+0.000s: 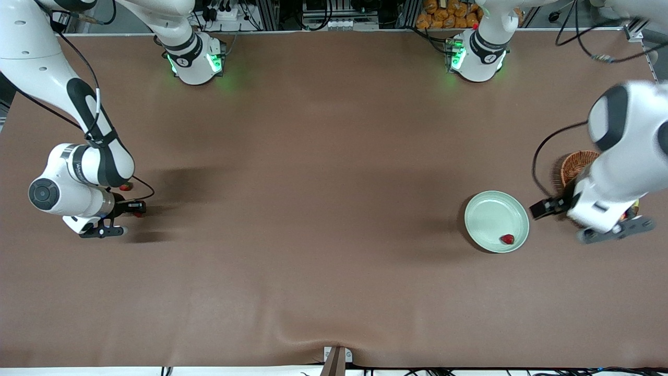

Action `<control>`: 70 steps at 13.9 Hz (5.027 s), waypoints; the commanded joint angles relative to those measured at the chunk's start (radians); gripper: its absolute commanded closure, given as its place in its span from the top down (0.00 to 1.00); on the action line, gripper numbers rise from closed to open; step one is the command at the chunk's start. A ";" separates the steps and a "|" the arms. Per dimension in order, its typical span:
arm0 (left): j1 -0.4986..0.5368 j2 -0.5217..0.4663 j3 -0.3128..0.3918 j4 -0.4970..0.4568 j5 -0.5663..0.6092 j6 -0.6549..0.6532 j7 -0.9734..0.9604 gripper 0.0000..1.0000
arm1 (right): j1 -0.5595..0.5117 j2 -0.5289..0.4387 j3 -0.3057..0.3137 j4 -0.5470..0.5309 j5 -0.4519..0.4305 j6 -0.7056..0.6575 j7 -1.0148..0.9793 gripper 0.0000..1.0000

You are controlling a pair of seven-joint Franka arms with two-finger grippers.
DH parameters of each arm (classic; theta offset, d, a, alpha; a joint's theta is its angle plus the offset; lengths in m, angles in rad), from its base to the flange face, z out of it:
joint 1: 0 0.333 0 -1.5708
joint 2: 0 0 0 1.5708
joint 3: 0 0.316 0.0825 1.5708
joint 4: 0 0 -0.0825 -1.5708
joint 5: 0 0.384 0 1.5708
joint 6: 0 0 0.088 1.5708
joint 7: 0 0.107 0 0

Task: Collect all strawberries into plate
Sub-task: 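Drop the strawberry on the plate while the right gripper grasps another, then carry the second strawberry with the right gripper and set it down midway, then grasp the second strawberry with the left gripper while the right gripper reaches another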

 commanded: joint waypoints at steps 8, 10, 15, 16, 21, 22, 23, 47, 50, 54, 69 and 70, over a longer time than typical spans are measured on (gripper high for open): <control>-0.009 -0.237 -0.040 -0.002 -0.144 -0.220 0.113 1.00 | 0.121 -0.055 0.267 0.131 -0.013 -0.002 0.011 0.00; -0.016 -0.244 -0.038 -0.005 -0.156 -0.223 0.127 1.00 | 0.233 -0.008 0.267 0.212 -0.007 -0.003 0.022 0.00; -0.013 -0.244 -0.038 -0.005 -0.158 -0.235 0.130 1.00 | 0.505 0.158 0.264 0.444 -0.013 0.003 0.120 0.00; -0.013 -0.244 -0.038 -0.006 -0.158 -0.235 0.130 1.00 | 0.540 0.194 0.264 0.481 -0.011 0.005 0.143 0.00; -0.008 -0.244 -0.038 -0.006 -0.160 -0.241 0.130 1.00 | 0.715 0.316 0.261 0.548 -0.014 0.118 0.265 0.00; -0.006 -0.246 -0.038 -0.005 -0.160 -0.251 0.130 1.00 | 0.752 0.340 0.261 0.574 -0.016 0.124 0.282 0.00; -0.006 -0.246 -0.038 -0.003 -0.160 -0.252 0.130 1.00 | 0.787 0.362 0.259 0.605 -0.016 0.124 0.302 0.00; -0.236 0.176 -0.193 -0.194 -0.055 0.252 -0.483 1.00 | 0.593 0.172 0.215 0.625 -0.019 -0.330 0.348 1.00; -0.310 0.269 -0.193 -0.198 -0.026 0.352 -0.695 1.00 | 0.487 0.140 0.215 0.625 -0.019 -0.422 0.353 1.00; -0.347 0.314 -0.192 -0.298 0.027 0.545 -0.852 1.00 | 0.337 0.088 0.213 0.602 -0.020 -0.538 0.353 1.00; -0.375 0.355 -0.193 -0.388 0.083 0.621 -0.998 0.07 | -0.150 -0.093 0.213 0.279 -0.072 -0.538 0.344 1.00; -0.368 0.355 -0.193 -0.385 0.083 0.619 -0.998 0.00 | -0.174 -0.103 0.213 0.250 -0.074 -0.537 0.344 1.00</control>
